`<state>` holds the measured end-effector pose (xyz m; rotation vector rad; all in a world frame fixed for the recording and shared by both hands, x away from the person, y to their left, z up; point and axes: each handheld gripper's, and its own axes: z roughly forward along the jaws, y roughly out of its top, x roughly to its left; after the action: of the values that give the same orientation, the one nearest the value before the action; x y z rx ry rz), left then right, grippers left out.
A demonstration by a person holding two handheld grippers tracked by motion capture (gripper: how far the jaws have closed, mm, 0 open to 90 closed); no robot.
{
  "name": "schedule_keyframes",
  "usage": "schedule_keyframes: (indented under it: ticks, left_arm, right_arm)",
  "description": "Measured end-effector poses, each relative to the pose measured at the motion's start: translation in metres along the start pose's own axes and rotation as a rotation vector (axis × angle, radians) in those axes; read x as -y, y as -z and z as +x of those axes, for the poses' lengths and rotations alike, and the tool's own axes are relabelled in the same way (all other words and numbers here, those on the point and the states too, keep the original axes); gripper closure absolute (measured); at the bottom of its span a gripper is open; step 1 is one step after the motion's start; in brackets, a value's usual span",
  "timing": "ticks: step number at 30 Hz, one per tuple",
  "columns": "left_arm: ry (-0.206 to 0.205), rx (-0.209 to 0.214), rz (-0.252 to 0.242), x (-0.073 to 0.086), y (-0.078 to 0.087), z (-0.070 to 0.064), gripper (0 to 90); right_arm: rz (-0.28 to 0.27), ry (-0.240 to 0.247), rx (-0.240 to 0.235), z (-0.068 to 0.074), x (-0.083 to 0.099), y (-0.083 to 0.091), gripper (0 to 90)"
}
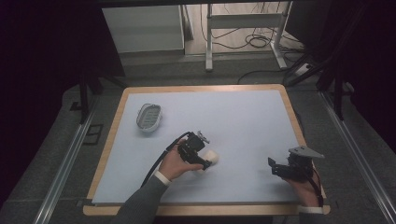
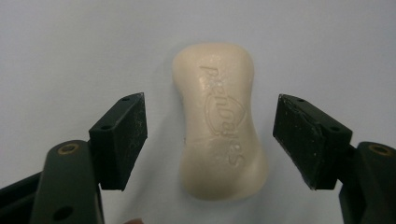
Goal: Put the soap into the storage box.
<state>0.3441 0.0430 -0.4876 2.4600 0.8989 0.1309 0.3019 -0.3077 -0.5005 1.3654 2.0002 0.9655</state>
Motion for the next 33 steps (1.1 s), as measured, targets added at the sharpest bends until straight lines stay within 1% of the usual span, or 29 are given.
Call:
schedule_keyframes:
  ticks: [1, 3, 5, 8, 14, 18, 19, 20, 21, 22, 23, 29, 33]
  left_arm:
    - [-0.003, 0.001, 0.008, 0.000, -0.002, -0.001, 27.0]
    - [-0.023, -0.001, 0.031, -0.002, -0.006, -0.004, 28.0]
    - [-0.031, -0.001, 0.038, -0.003, -0.008, -0.006, 28.5]
    - [-0.024, -0.011, 0.050, -0.004, -0.011, -0.007, 29.1]
    - [-0.016, -0.029, 0.072, -0.005, -0.019, -0.006, 31.7]
    - [-0.014, -0.037, 0.089, -0.005, -0.025, -0.006, 38.9]
    - [-0.013, -0.033, 0.093, -0.005, -0.026, -0.007, 41.4]
    - [-0.014, -0.024, 0.095, -0.005, -0.026, -0.007, 43.8]
    - [-0.018, -0.035, 0.094, -0.004, -0.026, -0.008, 45.9]
    - [-0.023, -0.039, 0.096, -0.004, -0.026, -0.009, 48.5]
    - [-0.026, -0.042, 0.098, -0.005, -0.026, -0.009, 49.2]
    - [-0.039, -0.040, 0.100, -0.005, -0.025, -0.009, 49.5]
    - [-0.043, -0.022, 0.098, -0.004, -0.022, -0.007, 49.6]
  right_arm:
    - [0.001, 0.000, 0.000, 0.000, 0.000, 0.000, 8.4]
    - [0.003, 0.002, -0.002, 0.000, 0.000, -0.001, 8.4]
    - [0.005, 0.002, -0.003, 0.001, 0.001, -0.002, 8.4]
    - [0.008, 0.008, -0.005, 0.001, 0.001, -0.002, 8.4]
    - [0.006, 0.002, -0.004, -0.001, 0.001, -0.002, 8.4]
    - [0.004, -0.001, -0.007, -0.001, 0.001, -0.001, 8.4]
    - [0.003, -0.002, -0.007, -0.001, 0.001, -0.001, 8.4]
    - [0.002, -0.002, -0.007, -0.001, 0.001, -0.001, 8.4]
    - [0.004, -0.003, -0.005, -0.001, 0.001, -0.001, 8.4]
    - [0.004, -0.005, -0.003, -0.002, 0.001, -0.001, 8.4]
    - [0.004, -0.006, -0.002, -0.002, 0.001, -0.001, 8.4]
    - [0.004, -0.006, -0.001, -0.003, 0.001, -0.001, 8.4]
    - [0.000, -0.006, 0.002, -0.004, 0.001, 0.000, 8.4]
